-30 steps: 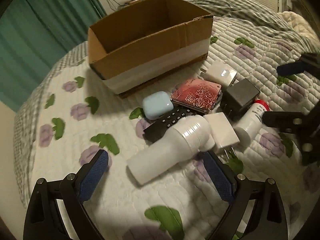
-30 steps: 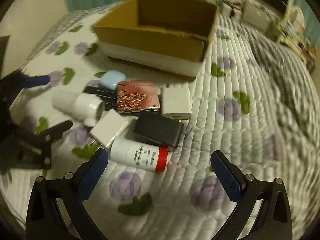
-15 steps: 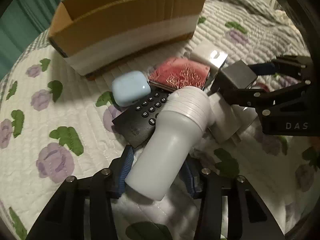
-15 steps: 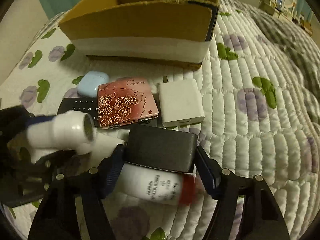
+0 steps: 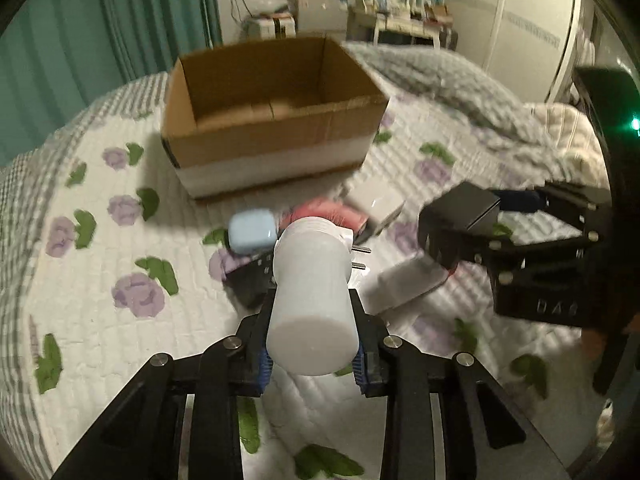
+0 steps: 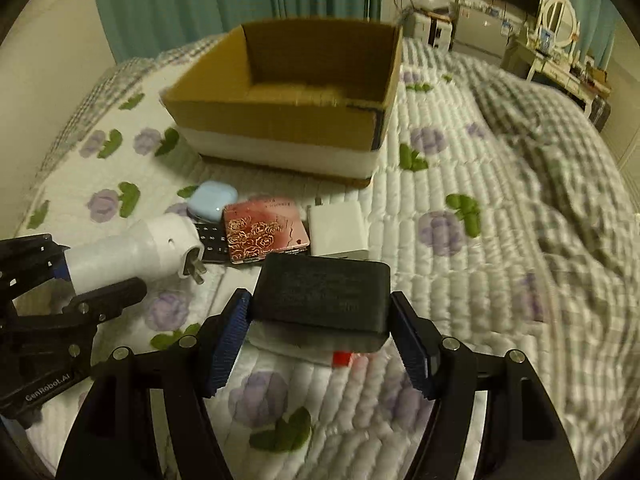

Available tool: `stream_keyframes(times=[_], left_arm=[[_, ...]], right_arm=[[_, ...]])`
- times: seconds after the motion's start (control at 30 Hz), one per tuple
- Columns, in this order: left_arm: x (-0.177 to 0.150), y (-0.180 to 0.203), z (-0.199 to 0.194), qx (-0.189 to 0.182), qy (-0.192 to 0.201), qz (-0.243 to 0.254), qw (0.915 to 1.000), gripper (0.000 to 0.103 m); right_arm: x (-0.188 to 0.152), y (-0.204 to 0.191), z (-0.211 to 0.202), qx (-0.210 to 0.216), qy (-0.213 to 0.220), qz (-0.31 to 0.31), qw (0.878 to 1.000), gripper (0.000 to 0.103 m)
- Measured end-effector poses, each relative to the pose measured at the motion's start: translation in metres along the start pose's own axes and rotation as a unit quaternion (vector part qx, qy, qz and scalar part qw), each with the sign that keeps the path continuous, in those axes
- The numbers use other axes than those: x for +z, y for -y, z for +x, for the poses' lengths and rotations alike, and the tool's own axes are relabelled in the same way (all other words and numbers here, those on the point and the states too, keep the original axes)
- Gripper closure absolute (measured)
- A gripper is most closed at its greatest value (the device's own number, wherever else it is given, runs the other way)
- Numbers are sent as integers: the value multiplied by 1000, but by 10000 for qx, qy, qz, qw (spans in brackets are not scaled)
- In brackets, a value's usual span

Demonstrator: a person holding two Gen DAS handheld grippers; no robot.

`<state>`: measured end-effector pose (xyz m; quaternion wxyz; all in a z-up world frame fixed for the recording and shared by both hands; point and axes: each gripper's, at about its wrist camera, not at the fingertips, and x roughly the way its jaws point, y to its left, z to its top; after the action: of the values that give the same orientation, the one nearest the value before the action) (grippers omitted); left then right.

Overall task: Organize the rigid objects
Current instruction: 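Carry the hair dryer into the box with left tool while right tool drops the charger in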

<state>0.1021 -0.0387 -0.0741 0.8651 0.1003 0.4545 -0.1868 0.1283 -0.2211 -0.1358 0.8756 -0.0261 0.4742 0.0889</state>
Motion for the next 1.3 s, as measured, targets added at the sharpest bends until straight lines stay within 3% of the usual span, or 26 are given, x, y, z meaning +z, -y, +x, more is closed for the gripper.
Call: stream_keyframes(times=[0.3,0.57,0.83,1.0,1.17,1.23,1.27,1.3], left_arm=[[40,-2,-51,276,889,-275,9953,71],[104,-37,-39,481,1148,-627,9902,71],[154,-63,29,674,1199,-640,9884,71],[163,-74,81,681,1014,-682,9902,71],[161,-79,102,721,999,-643,9903,71],[161,-78,98,613,1036,-665,9905,67],[160,-77,96,542,1009,-658,9912,60],[160,-75,93,509,968,-652,9919,42]], right_arm=[[19,-5,-51,-11,581,-119,9982,36],[106,2,-67,130,1179,-181,9928,36],[195,11,-1,168,1253,-205,9918,36],[216,20,54,277,1031,-148,9942,36],[224,26,80,334,882,-145,9954,35],[224,30,77,311,938,-65,9951,35],[224,31,71,286,1016,-3,9944,28],[224,32,61,250,1120,74,9934,21]])
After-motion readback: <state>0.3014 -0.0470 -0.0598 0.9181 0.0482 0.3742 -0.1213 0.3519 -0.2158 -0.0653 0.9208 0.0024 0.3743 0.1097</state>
